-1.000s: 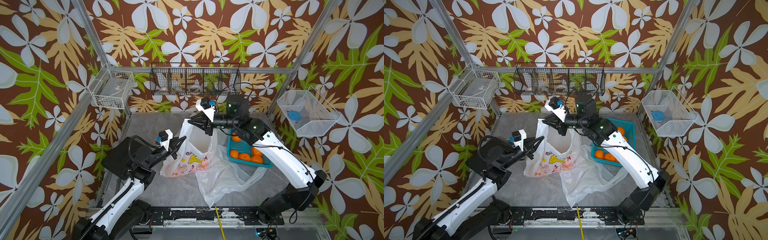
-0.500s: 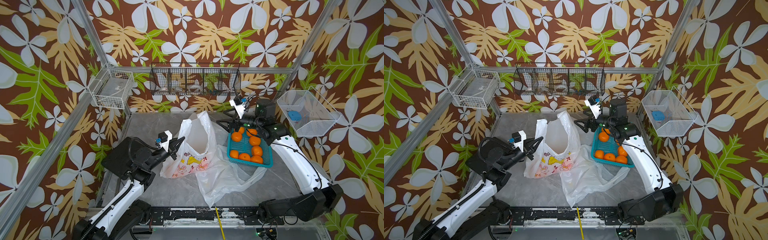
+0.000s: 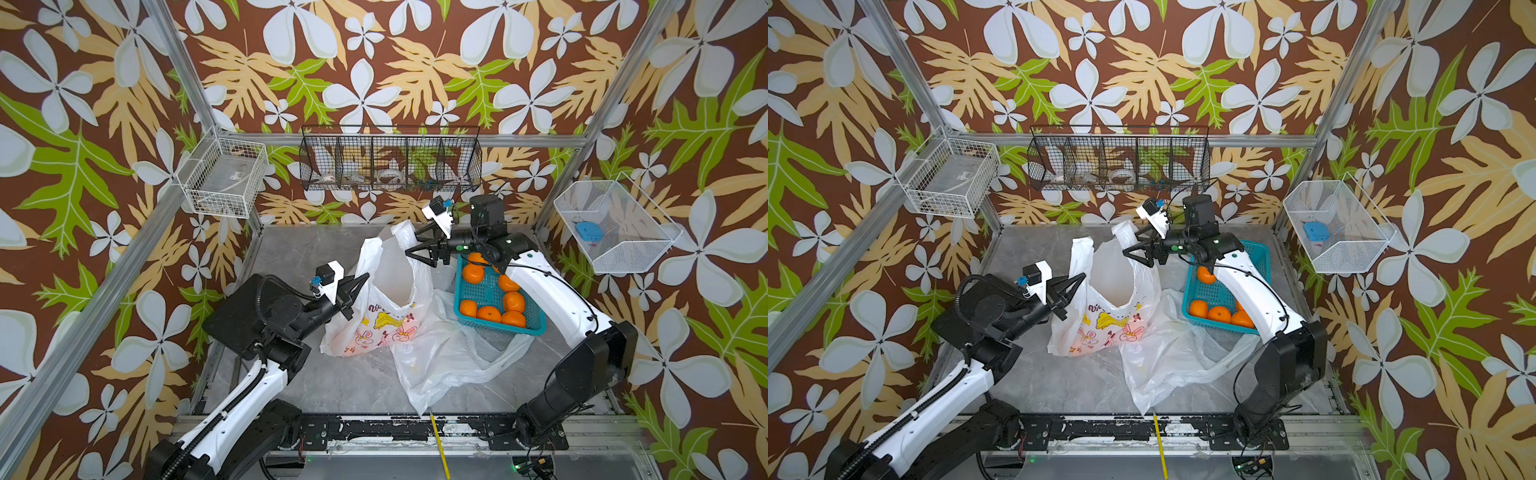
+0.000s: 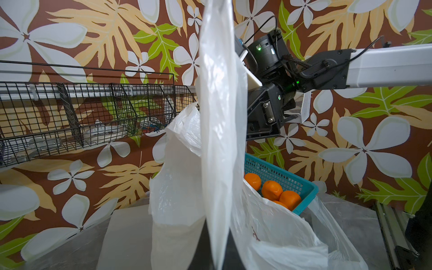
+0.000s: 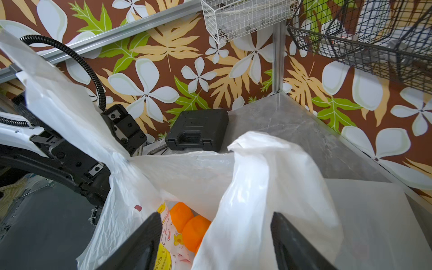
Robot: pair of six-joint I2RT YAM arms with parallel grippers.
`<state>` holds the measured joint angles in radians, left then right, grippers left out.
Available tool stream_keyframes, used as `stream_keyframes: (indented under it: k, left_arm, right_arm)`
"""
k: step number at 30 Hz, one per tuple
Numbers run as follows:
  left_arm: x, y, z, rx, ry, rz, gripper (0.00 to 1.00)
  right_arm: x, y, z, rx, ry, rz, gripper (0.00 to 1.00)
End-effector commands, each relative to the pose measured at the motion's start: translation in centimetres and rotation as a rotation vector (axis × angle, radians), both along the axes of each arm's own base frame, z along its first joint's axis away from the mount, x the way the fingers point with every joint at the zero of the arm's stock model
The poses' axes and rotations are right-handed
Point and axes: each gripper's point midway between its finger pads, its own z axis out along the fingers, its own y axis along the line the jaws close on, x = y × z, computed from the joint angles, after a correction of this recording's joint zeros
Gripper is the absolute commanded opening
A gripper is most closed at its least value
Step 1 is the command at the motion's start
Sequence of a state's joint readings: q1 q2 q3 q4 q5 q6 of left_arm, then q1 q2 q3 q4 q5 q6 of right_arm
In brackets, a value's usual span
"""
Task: Place the oranges into plastic bags & tie knots
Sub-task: Adjust the plastic bag at the center of the board.
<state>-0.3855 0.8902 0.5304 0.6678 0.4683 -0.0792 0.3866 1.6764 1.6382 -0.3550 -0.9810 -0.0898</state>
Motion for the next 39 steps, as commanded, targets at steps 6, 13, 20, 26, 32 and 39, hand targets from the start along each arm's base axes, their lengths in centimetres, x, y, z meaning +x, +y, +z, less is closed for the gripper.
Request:
stream_keyframes:
  k: [6, 13, 20, 26, 32, 39]
  left_arm:
    - [0.1, 0.3, 0.6, -0.002, -0.028, 0.022, 0.00]
    - [0.3, 1.3, 1.3, -0.056, -0.015, 0.074, 0.00]
    - [0.2, 4.8, 3.2, -0.204, 0.013, 0.154, 0.00]
    - [-0.5, 7.3, 6.2, -0.257, -0.039, 0.170, 0.00]
    - [-1.1, 8.7, 8.5, -0.302, -0.077, 0.158, 0.00]
    - [0.2, 8.1, 6.1, -0.324, -0.011, 0.107, 0.00]
  right_arm:
    - [-0.1, 3.6, 0.8, 0.026, -0.008, 0.094, 0.58]
    - [-0.1, 4.3, 4.5, 0.110, -0.065, 0.108, 0.39]
    - [-2.7, 1.8, 11.4, 0.227, -0.208, -0.011, 0.10]
    - [-4.2, -1.5, 15.3, 0.267, -0.286, -0.156, 0.08]
    - [-5.6, -5.2, 18.5, 0.313, -0.359, -0.291, 0.08]
    - [-4.8, -6.7, 15.6, 0.287, -0.306, -0.369, 0.07]
